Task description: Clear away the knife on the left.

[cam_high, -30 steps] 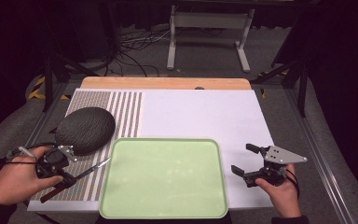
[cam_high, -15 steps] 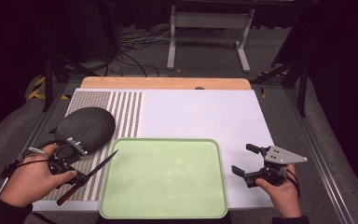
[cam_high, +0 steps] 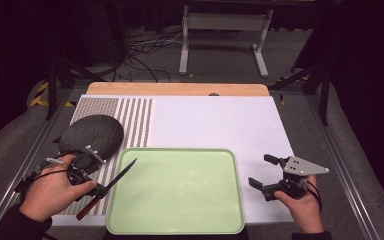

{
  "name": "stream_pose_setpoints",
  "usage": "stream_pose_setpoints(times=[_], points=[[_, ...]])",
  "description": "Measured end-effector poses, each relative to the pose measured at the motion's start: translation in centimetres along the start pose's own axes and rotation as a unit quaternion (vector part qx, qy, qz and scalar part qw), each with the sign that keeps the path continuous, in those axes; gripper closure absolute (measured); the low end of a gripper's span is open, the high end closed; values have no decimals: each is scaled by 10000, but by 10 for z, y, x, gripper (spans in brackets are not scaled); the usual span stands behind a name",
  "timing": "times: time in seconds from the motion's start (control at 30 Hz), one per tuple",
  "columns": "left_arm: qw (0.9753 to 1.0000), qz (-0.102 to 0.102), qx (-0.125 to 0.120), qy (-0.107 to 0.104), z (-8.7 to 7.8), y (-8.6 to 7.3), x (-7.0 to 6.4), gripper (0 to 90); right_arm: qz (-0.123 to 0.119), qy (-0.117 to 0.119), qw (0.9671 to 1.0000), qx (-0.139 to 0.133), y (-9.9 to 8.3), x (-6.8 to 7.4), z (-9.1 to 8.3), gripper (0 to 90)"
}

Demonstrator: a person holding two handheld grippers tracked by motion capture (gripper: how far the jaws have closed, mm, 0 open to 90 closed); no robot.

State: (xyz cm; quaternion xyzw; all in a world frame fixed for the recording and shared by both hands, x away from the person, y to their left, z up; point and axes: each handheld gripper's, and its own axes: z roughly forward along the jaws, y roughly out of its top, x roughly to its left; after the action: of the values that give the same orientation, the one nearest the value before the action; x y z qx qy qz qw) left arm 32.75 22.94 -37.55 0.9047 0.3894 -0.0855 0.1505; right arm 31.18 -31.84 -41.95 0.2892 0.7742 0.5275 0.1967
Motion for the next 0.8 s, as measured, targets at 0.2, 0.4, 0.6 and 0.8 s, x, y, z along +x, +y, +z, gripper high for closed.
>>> stream_pose_setpoints(times=[0.2,0.4,0.6,0.8], points=[[9999,6,-36,-139,9,8,-5,779,7,18,10000,1,0,0,0,19],[9998,25,-42,-200,16,14,-7,779,9,18,10000,-8,0,-1,0,19],[9996,63,-50,-288,26,22,-10,779,9,21,10000,3,-1,-1,0,19],[9992,59,-49,-391,35,27,-14,779,1,8,10000,10,-1,-1,-1,19]])
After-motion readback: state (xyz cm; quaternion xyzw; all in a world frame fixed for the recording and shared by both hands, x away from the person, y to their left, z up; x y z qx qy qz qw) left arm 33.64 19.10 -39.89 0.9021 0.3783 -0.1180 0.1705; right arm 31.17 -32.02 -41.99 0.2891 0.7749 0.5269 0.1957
